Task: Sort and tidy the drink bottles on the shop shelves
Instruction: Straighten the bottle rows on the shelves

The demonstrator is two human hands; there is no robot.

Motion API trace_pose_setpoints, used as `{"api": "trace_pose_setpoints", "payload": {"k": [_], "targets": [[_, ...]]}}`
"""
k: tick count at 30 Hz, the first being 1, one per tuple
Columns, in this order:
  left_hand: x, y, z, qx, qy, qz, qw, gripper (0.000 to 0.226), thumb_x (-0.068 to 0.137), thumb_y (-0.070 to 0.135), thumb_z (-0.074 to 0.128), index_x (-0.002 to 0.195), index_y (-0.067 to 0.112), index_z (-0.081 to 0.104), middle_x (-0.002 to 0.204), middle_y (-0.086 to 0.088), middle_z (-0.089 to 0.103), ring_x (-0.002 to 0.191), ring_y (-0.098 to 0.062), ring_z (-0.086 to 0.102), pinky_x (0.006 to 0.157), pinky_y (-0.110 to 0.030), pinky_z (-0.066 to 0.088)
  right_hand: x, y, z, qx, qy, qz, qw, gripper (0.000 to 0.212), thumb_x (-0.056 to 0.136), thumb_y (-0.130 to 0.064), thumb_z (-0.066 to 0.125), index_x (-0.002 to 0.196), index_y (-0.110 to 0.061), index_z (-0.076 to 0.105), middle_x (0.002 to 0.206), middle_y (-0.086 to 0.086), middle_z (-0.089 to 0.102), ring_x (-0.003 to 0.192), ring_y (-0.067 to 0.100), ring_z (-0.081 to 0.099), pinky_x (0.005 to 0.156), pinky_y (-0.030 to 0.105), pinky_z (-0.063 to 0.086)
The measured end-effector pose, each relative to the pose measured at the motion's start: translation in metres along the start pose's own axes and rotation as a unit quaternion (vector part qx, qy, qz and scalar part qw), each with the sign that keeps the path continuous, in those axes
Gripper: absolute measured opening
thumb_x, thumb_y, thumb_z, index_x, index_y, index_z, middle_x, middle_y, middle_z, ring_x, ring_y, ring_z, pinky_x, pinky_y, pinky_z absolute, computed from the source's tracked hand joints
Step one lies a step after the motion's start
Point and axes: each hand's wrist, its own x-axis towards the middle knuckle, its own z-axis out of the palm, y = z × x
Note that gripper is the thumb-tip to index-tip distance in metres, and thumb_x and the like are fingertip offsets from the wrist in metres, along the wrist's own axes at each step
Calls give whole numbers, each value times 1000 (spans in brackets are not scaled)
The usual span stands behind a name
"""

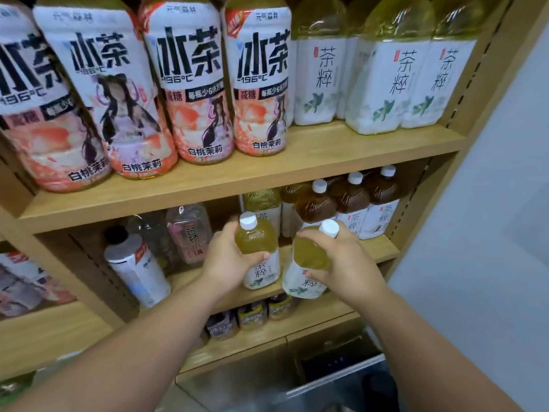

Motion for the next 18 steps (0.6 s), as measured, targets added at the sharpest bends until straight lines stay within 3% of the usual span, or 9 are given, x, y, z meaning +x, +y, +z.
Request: {"api": "trace_pose_setpoints", "payload": {"k": [2, 3, 6, 9, 13, 18], "targets": [[13, 1, 11, -8, -7, -7, 1000, 50, 65, 26, 96, 104, 28, 64, 102, 6, 74, 95, -14, 71, 89, -40, 59, 8, 4, 2, -7, -10, 0, 1000, 76, 78, -37, 86, 141, -51, 46, 140, -2, 42, 129, 22, 44, 102, 39, 49], [20, 2, 14, -7, -13, -6, 1000, 49, 65, 27, 95, 104, 29, 65, 99, 8, 76, 93, -13, 72, 88, -41, 59, 12, 5, 3, -9, -18, 2, 1000, 76, 79, -37, 86, 141, -51, 46, 141, -2, 42, 130, 22, 44, 103, 38, 48], [33, 7, 19, 10, -44, -2, 999, 58, 72, 31, 91, 120, 33, 59, 107, 6, 75, 101, -16, 70, 92, -39, 57, 17, 11, 8, -13, -34, 7, 999, 75, 81, -39, 84, 143, -52, 43, 144, -2, 40, 133, 21, 40, 105, 38, 47], [43, 13, 23, 32, -51, 18, 998, 82, 74, 37, 88, 141, 40, 42, 129, 4, 63, 113, -22, 64, 95, -35, 53, 21, 15, 10, -11, -30, -1, 999, 75, 81, -40, 83, 143, -51, 43, 143, -2, 41, 133, 21, 41, 104, 37, 48], [56, 22, 31, 43, -24, 30, 998, 91, 71, 39, 90, 147, 40, 40, 149, 0, 40, 133, -25, 47, 107, -37, 44, 27, 20, 9, -14, -38, -18, 999, 75, 82, -38, 83, 142, -51, 41, 142, -3, 40, 131, 19, 41, 105, 38, 47], [63, 24, 35, 41, 2, 19, 999, 106, 63, 35, 95, 151, 31, 35, 153, -6, 34, 142, -28, 38, 116, -42, 37, 25, 33, 8, 24, -44, -8, 999, 74, 82, -36, 83, 138, -55, 39, 137, -4, 40, 127, 18, 44, 100, 38, 50]]}}
